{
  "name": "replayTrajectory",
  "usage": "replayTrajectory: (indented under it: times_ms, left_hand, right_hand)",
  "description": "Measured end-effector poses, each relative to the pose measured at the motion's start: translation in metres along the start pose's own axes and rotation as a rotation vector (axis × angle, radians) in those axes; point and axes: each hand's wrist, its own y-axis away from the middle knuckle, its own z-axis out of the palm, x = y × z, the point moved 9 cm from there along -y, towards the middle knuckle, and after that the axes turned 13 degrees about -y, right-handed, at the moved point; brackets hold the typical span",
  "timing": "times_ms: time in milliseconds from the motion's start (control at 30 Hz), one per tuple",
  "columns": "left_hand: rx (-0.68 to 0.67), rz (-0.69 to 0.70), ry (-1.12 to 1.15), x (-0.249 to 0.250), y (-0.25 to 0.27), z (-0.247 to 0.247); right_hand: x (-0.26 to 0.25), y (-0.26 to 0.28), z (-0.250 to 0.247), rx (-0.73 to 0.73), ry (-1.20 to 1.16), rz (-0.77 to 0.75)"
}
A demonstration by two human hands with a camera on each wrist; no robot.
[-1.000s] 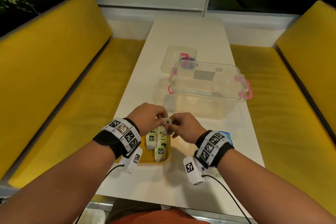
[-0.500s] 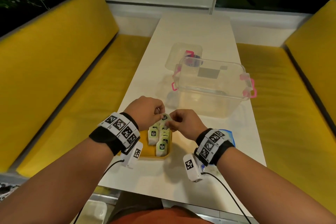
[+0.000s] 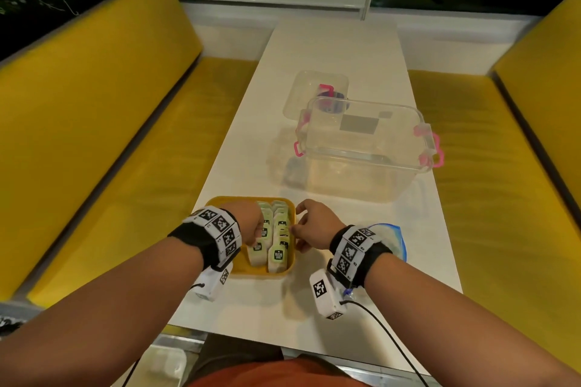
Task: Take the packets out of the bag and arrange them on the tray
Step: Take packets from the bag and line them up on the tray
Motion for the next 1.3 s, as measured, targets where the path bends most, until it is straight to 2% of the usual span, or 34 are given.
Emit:
replayTrajectory:
  times_ms: [133,333,400,500,600,733,900,1033,1200,1300]
  left_hand:
    - [0.055,-0.003,-0.011,0.003,-0.011,-0.007]
    - [0.063,-0.038,0.016,-0.001,-0.016,-0.005]
    - [0.109,-0.067,0.076,-0.006,-0.013,-0.013]
    - [0.247,-0.090,0.176,-0.013,-0.003,-0.036]
    - [0.368,-0.037,0.251,-0.002,0.013,-0.065]
    - [0.455,0.110,0.358,0.047,0.026,-0.094]
    - [0.442,0.292,0.304,0.131,0.022,-0.102]
    - [0.386,0.284,0.158,0.177,0.010,-0.086]
    - [0.270,0.206,0.113,0.196,-0.003,-0.052]
    - [0.218,0.203,0.155,0.200,-0.004,-0.037]
  right_hand:
    - [0.001,0.001,0.002,-0.009,-0.036,0.005]
    - [0.002,0.002,0.002,-0.004,-0.059,0.017]
    - [0.001,0.004,-0.001,0.020,-0.028,0.014]
    - [-0.006,0.011,-0.015,0.093,0.007,-0.030]
    - [-0.011,0.027,-0.040,0.182,0.022,-0.116]
    - [-0.002,0.053,-0.082,0.312,0.099,-0.193]
    - [0.028,0.093,-0.133,0.486,0.208,-0.156]
    - [0.060,0.119,-0.148,0.571,0.323,-0.093]
    - [0.113,0.133,-0.142,0.486,0.314,0.125]
    - [0.128,0.132,-0.131,0.425,0.163,0.132]
